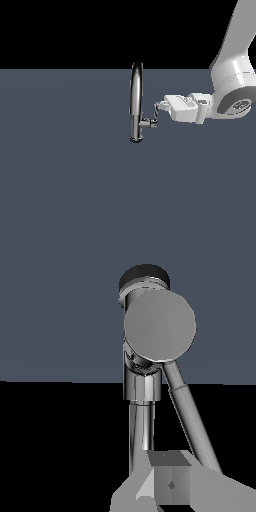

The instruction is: Turn on the faucet by rotating a designated handle.

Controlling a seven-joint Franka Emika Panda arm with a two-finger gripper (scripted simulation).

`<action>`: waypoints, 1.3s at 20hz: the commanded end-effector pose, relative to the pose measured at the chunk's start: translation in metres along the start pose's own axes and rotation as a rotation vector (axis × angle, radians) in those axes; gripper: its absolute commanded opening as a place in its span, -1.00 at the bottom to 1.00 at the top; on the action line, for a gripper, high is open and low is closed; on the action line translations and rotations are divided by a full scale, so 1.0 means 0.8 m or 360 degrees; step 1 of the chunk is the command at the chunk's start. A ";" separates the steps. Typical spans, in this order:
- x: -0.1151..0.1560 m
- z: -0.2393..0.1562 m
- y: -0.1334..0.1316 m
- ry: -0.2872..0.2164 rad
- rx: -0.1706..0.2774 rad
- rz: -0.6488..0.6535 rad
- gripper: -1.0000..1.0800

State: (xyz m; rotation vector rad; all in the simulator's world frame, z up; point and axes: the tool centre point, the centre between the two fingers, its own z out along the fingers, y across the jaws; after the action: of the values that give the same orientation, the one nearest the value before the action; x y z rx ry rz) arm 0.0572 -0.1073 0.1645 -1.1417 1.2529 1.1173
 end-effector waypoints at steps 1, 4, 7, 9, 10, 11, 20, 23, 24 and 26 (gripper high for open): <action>-0.004 0.005 0.010 -0.0010 -0.0016 0.0001 -1.00; -0.004 0.005 0.017 -0.0010 -0.0016 0.0001 -1.00; 0.003 -0.002 0.020 0.0000 0.0002 -0.0002 -1.00; 0.008 -0.001 0.028 -0.0001 -0.0001 -0.0002 -1.00; 0.011 -0.001 0.033 -0.0002 -0.0002 -0.0002 -1.00; 0.014 0.000 0.037 -0.0003 -0.0003 -0.0001 -1.00; 0.041 0.003 0.078 -0.0009 -0.0014 0.0000 -1.00; 0.031 -0.005 0.070 0.0006 0.0007 -0.0033 -1.00; 0.039 -0.004 0.072 0.0005 0.0005 -0.0030 -1.00; 0.055 -0.003 0.075 0.0002 0.0001 -0.0025 -1.00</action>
State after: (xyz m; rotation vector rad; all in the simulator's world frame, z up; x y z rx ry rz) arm 0.0014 -0.1056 0.1332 -1.1564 1.2366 1.0941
